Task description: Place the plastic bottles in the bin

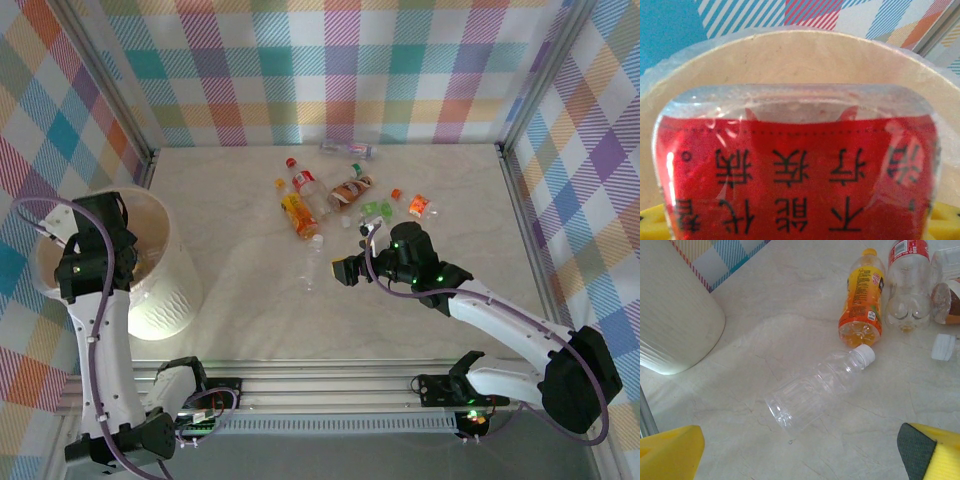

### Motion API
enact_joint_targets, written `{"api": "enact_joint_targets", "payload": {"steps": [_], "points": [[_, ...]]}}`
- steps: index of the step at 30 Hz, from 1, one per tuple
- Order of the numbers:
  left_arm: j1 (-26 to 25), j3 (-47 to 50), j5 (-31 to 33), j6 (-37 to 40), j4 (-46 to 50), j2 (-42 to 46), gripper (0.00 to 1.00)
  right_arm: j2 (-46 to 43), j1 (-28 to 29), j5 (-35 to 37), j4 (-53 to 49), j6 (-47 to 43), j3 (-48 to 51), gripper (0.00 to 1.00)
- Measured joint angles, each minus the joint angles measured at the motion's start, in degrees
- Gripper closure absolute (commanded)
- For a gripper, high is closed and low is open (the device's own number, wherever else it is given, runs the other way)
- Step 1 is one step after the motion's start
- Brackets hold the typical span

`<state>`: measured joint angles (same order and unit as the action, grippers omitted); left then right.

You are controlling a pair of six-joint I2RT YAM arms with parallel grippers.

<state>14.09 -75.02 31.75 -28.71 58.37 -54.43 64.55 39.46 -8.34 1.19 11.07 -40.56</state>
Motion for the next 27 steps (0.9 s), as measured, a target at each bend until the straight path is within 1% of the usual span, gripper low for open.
{"api": "enact_joint_targets", "payload": {"steps": [4, 7, 12, 15, 22, 27], "points": [[0.00, 0.79, 0.04, -2.05, 0.09, 0.68, 0.38, 0.07, 0.00, 0.00, 0.00, 0.00, 0.00, 0.00], [0.00, 1.11, 0.48, -3.69, 0.44, 0.72, 0.31, 0.35, 0.00, 0.00, 0.00, -0.02, 0.00, 0.00], [0.00, 1.29, 1.16, -6.01, 2.27, 0.72, 0.16, 0.39, 0.00, 0.24, -0.02, -0.02, 0.00, 0.00], [0.00, 1.27, 1.86, -6.82, 3.32, 0.74, 0.11, 0.39, 0.00, 0.39, -0.02, -0.02, 0.00, 0.00], [0.00, 0.13, 1.70, -7.30, 4.31, 0.83, 0.10, 0.39, 0.00, 0.50, -0.04, 0.00, 0.00, 0.00], [0.00, -2.43, -1.68, -6.51, 4.04, 1.05, 0.10, 0.66, 0.00, 2.73, -0.04, 0.61, 0.02, 0.00]]}}
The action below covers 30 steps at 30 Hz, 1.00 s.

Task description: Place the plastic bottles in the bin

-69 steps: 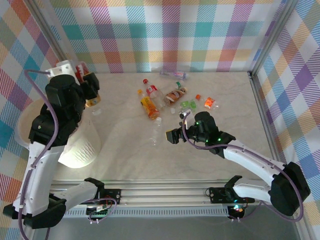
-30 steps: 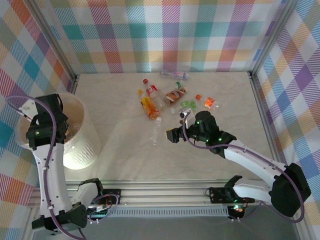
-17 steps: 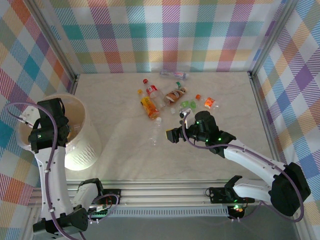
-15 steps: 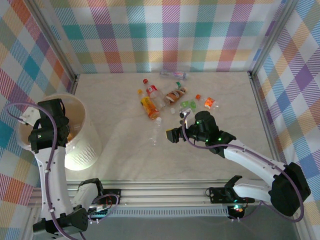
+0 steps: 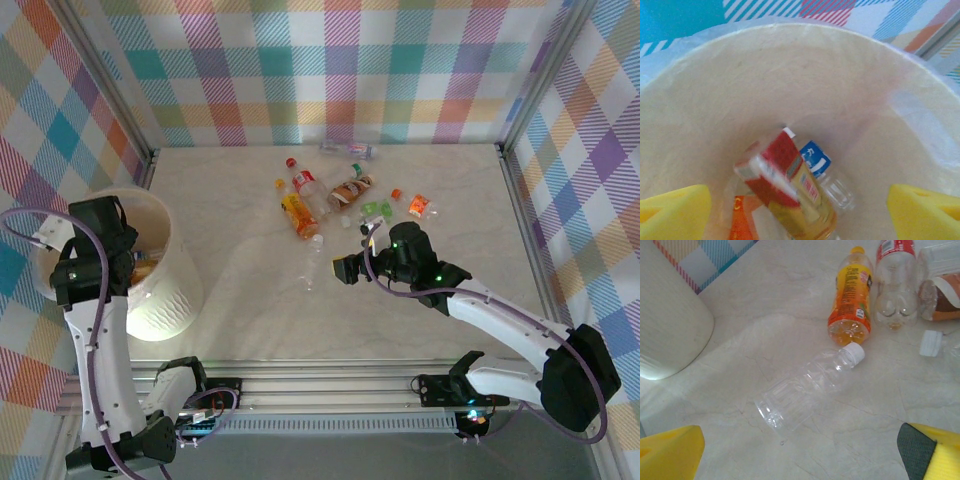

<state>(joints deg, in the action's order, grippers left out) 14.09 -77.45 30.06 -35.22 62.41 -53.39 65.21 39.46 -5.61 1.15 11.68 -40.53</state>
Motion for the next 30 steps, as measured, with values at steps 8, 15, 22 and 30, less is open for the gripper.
{"api": "enact_joint_targets", "payload": {"steps": [8, 15, 22, 30], "points": [[0.00, -2.73, -8.68, 2.60, -3.13, 1.64, 0.00, 0.66, 0.00, 6.45, 0.09, 3.87, 0.35, 0.00], [-0.07, -4.15, -18.99, 3.56, -7.58, 2.43, 0.00, 1.03, 0.00, 11.52, 0.00, 5.92, 0.35, 0.00], [-4.46, -4.22, -34.27, 3.28, -16.20, 1.20, 0.00, 1.03, -0.15, 13.64, -0.70, 7.91, 0.35, 0.00], [-22.97, -5.42, -34.82, 4.68, -21.66, -4.98, 0.00, 1.03, -2.80, 13.77, -3.10, 10.93, 0.35, 0.00]]}}
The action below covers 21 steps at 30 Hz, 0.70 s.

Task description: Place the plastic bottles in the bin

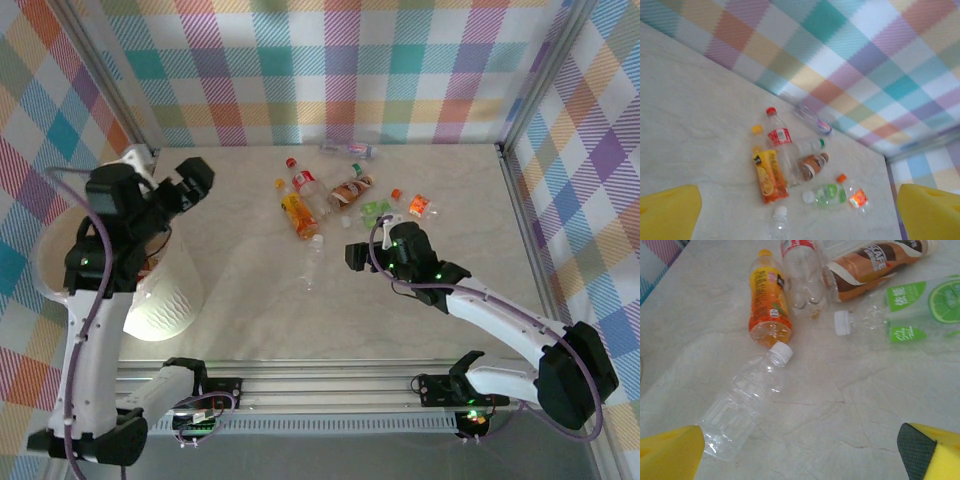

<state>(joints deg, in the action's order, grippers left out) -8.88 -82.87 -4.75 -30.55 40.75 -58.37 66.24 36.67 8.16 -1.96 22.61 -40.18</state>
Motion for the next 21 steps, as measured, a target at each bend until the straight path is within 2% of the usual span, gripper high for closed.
{"api": "enact_joint_targets", "payload": {"steps": [5, 12, 16, 21], "points": [[-10.69, -0.22, 4.33, 1.44, -2.36, -5.35, 0.00, 0.00, -4.35, -0.26, -2.38, 1.11, -0.11, 0.00], [-22.71, -0.31, 12.46, 2.78, -4.17, -13.97, 0.00, 0.44, -14.16, -3.63, -5.53, 1.40, -0.92, 0.00], [-26.03, 0.59, 15.52, 2.58, -6.01, -17.99, 0.00, 2.95, -19.74, -5.88, -6.93, 1.31, -2.71, 0.00], [-27.21, 4.76, 16.20, 1.16, -10.03, -20.79, 0.00, 8.28, -25.57, -7.45, -7.87, -1.73, -7.08, 0.00]]}}
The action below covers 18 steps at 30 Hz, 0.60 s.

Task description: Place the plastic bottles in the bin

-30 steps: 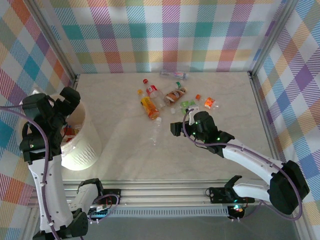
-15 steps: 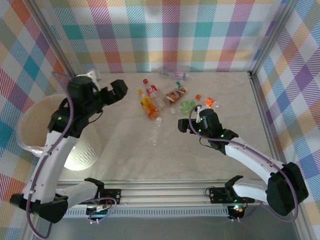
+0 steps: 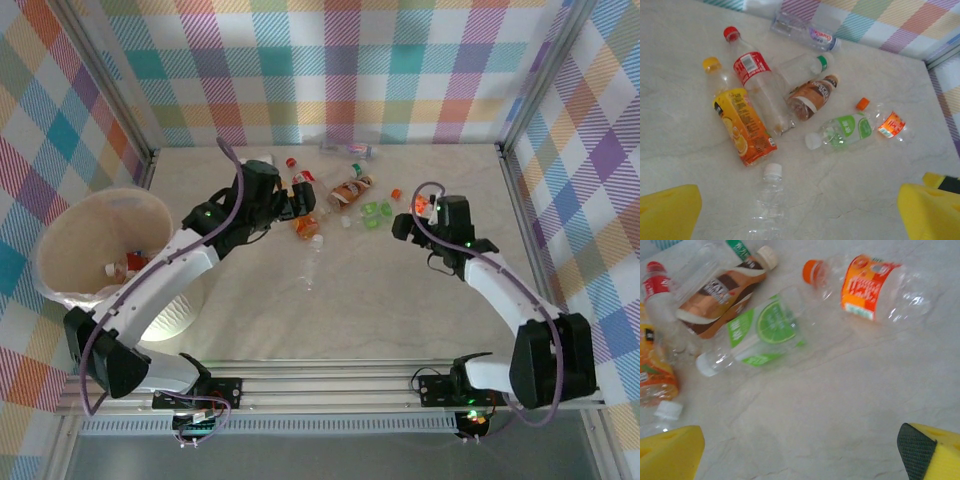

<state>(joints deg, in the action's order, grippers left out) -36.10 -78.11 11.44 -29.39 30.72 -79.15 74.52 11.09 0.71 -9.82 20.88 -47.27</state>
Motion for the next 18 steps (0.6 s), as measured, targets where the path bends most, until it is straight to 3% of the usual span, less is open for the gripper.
{"api": "enact_joint_targets", "payload": {"steps": [10, 18], "points": [[-0.22, 2.40, -1.38, -4.22, -2.82, -4.55, 0.00, 15.34, -9.38, -7.37, -4.39, -19.41, -17.05, 0.00], [-0.76, 7.74, -2.36, -9.77, -8.17, -5.44, 0.00, 30.21, -13.07, -9.77, -13.90, -38.25, -31.93, 0.00]]}}
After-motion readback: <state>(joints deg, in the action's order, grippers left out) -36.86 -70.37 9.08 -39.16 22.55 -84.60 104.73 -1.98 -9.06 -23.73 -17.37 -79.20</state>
